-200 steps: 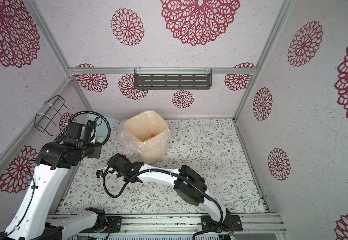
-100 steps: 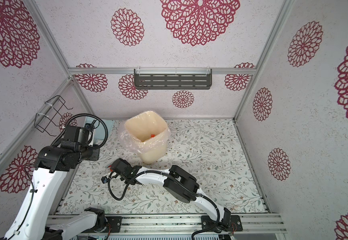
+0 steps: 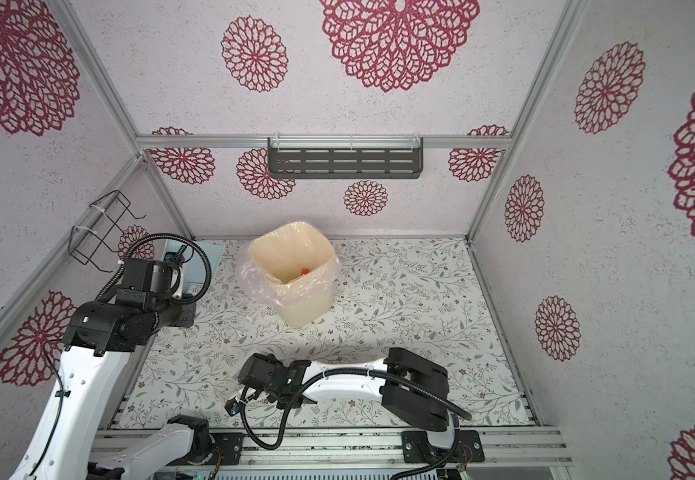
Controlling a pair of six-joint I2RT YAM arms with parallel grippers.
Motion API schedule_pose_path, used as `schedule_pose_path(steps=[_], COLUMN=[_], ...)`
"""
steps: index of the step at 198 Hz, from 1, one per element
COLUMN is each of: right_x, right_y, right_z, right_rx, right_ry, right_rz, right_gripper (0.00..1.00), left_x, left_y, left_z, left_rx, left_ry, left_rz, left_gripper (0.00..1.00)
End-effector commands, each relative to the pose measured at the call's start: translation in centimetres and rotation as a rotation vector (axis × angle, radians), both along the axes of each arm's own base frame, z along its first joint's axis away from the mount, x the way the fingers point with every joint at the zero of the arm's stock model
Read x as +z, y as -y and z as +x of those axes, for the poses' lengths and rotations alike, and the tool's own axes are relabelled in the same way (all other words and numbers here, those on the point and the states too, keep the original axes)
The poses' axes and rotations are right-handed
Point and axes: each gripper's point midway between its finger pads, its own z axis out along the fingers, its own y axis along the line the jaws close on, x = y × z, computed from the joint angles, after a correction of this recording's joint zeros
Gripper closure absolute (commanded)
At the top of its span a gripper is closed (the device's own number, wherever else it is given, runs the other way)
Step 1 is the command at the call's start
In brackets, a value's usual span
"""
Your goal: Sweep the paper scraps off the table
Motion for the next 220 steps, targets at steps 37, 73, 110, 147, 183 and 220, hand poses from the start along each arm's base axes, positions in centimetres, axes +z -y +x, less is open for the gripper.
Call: schedule_pose_path(steps=[37, 73, 110, 147, 183, 220], right_x=[7.4, 8.5, 7.8, 6.7, 4.7, 3.4], right_y=[-0.6, -4.1, -7.4, -8.8, -8.9, -8.1], right_z=[4.0, 9.0, 14.1, 19.1, 19.5, 17.2], right_rx=[-0.180, -0.256, -0.308, -0.371, -0.382, -0.382], right_ry=[-0.007, 0.072, 0.165, 0.193, 0.125, 0.039], right_rz=[0.167, 0.220, 0.264, 0.275, 0.257, 0.211], right_gripper=[1.00, 1.00, 1.00, 1.00, 1.00, 1.00], left_x=[0.3, 0.3, 0.2, 0.6, 0.7, 0.8], left_y=[0.3, 0.3, 0.3, 0.3, 0.2, 0.2], left_z=[0.2, 0.0, -0.1, 0.0, 0.0, 0.0], left_rx=[-0.004, -0.003, -0.002, -0.005, -0.006, -0.006], left_ry=[0.029, 0.031, 0.029, 0.028, 0.024, 0.027], left_rz=[-0.034, -0.037, -0.043, -0.036, -0.026, -0.028], left_gripper=[1.00, 1.00, 1.00, 1.00, 1.00, 1.00])
